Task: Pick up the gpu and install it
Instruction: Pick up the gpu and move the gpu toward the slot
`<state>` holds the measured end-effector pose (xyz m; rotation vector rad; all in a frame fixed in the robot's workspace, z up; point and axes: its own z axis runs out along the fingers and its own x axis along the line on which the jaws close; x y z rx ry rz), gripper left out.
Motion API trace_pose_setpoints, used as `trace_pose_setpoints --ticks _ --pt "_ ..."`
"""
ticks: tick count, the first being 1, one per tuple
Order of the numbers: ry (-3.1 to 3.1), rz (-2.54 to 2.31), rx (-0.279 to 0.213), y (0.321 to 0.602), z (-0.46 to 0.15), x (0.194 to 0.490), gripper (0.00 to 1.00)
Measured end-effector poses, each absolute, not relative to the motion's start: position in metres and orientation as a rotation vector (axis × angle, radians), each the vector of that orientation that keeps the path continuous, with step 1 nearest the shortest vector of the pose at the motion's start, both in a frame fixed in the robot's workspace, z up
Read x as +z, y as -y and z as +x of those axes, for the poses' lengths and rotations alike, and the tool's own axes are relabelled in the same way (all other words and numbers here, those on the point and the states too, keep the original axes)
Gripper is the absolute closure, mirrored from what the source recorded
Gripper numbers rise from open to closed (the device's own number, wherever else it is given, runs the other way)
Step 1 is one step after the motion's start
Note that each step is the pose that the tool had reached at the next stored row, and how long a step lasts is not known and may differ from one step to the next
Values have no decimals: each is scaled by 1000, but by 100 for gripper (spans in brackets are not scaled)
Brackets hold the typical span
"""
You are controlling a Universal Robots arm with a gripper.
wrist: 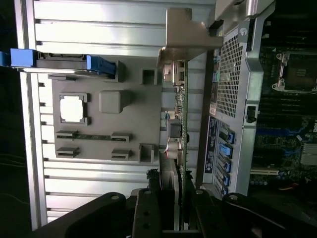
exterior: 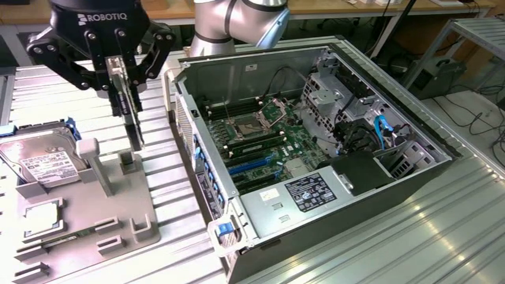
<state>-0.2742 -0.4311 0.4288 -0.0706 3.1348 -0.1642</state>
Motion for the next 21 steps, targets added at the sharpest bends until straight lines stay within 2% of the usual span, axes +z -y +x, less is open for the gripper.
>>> trace_pose_setpoints --ticks 21 --pt "-3135 -71 -164 431 -238 428 72"
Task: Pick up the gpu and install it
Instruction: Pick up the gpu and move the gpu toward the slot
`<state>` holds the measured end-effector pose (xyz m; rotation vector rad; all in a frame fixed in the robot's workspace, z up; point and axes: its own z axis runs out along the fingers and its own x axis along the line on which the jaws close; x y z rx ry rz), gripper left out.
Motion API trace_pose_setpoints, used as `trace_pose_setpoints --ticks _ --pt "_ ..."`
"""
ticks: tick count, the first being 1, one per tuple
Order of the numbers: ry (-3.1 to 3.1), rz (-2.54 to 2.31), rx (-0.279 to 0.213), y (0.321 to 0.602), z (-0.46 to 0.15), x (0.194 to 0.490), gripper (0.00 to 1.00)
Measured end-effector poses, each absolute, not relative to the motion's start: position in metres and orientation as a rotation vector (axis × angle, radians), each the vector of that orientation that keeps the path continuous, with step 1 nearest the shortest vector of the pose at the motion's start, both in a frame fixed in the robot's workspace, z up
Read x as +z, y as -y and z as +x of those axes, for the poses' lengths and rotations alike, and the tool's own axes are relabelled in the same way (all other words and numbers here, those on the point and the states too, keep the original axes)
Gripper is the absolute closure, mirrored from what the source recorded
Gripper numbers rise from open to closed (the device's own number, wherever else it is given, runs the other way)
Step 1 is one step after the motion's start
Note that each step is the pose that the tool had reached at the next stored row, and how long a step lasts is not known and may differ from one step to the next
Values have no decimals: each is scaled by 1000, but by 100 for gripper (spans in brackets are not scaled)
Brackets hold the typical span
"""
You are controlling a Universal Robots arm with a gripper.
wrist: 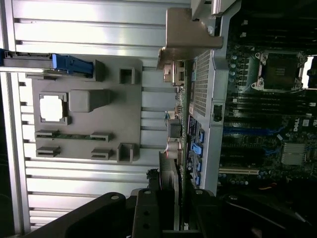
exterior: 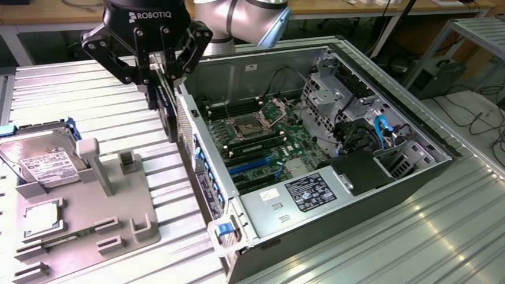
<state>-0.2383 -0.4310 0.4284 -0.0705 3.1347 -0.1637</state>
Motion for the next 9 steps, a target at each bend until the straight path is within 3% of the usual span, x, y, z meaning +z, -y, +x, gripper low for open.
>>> trace_pose_setpoints --ticks 9 --pt "-3135 -71 -164 431 -230 428 72"
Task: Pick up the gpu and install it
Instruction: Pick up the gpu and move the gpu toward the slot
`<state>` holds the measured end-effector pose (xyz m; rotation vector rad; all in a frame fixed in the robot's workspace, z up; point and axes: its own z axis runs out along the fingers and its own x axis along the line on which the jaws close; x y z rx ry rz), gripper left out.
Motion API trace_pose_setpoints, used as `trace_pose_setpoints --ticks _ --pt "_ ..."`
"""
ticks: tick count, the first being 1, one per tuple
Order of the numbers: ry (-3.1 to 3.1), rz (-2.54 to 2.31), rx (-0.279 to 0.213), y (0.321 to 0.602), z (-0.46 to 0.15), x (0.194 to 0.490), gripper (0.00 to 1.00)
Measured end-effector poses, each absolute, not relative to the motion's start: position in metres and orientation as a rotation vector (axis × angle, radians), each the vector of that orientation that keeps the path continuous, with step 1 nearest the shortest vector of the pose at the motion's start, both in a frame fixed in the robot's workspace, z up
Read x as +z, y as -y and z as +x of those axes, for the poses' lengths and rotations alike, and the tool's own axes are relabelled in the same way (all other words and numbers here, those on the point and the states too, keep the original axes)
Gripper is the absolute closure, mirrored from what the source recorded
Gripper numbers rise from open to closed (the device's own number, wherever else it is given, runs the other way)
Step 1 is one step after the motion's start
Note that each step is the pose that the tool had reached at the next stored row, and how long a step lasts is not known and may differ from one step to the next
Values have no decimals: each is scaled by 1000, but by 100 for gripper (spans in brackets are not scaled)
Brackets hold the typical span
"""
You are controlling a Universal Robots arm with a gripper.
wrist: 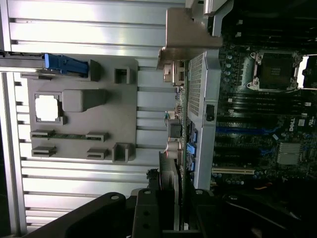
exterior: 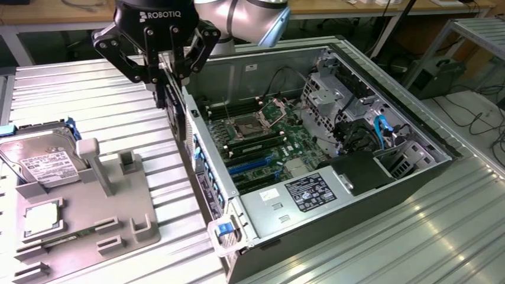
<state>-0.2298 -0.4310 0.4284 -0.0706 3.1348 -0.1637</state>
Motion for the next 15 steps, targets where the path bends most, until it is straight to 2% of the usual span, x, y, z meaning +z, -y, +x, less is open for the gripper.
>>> trace_pose_setpoints --ticks 15 --pt "-3135 -71 -164 431 -210 428 72"
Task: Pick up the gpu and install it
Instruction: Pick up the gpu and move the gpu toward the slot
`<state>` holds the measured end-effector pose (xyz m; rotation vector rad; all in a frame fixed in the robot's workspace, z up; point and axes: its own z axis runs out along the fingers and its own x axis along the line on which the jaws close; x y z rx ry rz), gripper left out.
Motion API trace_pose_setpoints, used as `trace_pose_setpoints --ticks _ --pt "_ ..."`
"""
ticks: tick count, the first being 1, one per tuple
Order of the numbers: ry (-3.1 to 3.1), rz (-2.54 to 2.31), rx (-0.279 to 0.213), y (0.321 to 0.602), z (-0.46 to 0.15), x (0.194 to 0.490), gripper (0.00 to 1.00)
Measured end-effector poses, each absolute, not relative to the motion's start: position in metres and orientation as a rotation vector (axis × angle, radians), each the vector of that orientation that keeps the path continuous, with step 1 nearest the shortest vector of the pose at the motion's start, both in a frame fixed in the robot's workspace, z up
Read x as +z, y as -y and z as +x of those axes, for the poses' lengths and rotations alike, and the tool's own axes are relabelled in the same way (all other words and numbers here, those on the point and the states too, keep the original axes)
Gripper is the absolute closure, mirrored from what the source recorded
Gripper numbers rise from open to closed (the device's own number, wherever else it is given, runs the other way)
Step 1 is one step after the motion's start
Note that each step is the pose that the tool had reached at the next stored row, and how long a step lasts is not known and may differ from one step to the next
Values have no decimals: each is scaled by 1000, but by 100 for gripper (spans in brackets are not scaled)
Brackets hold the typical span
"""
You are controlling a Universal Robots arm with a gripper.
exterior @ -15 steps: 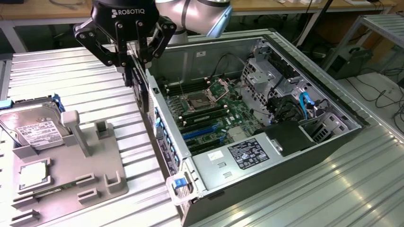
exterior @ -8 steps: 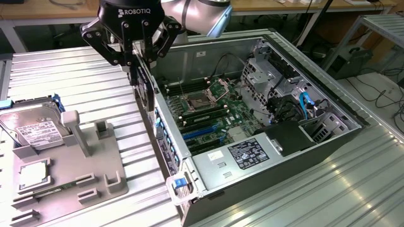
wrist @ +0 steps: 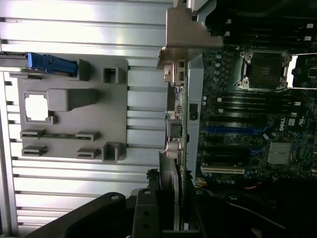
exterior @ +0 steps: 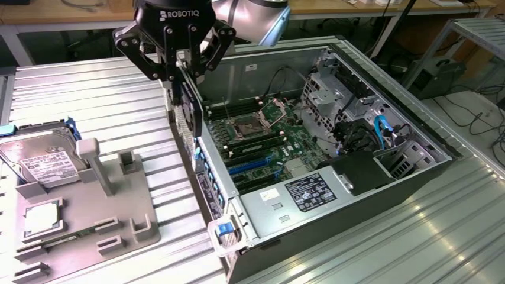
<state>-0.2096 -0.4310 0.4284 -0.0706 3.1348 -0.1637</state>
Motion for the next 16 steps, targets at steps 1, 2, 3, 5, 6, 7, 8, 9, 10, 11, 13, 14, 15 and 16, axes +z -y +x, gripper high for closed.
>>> trace_pose_setpoints --ticks 1,2,3,5,6,7,8,9,10,11,13,14,15,16 --pt "-3135 -71 -164 431 -209 428 72" --pt "-3135 -70 -164 431 -208 428 72" --pt "-3135 -71 -164 431 -207 428 72" --pt "-3135 -71 -164 431 -203 428 72" --pt "-3135 -70 -164 431 -202 428 72" --pt "-3135 -70 -164 431 -201 428 72" --pt "-3135 -70 -164 431 -199 428 72" --pt "-3135 -71 -164 431 -198 428 72" --pt "-3135 -71 -164 431 -196 428 72" --pt "-3135 -70 -164 431 -193 428 72" --pt "-3135 -71 -164 431 -190 428 72" --pt "-3135 -71 -164 431 -189 428 72" --pt "-3135 -71 -164 431 -188 428 72" --pt "-3135 -71 -164 431 -187 428 72"
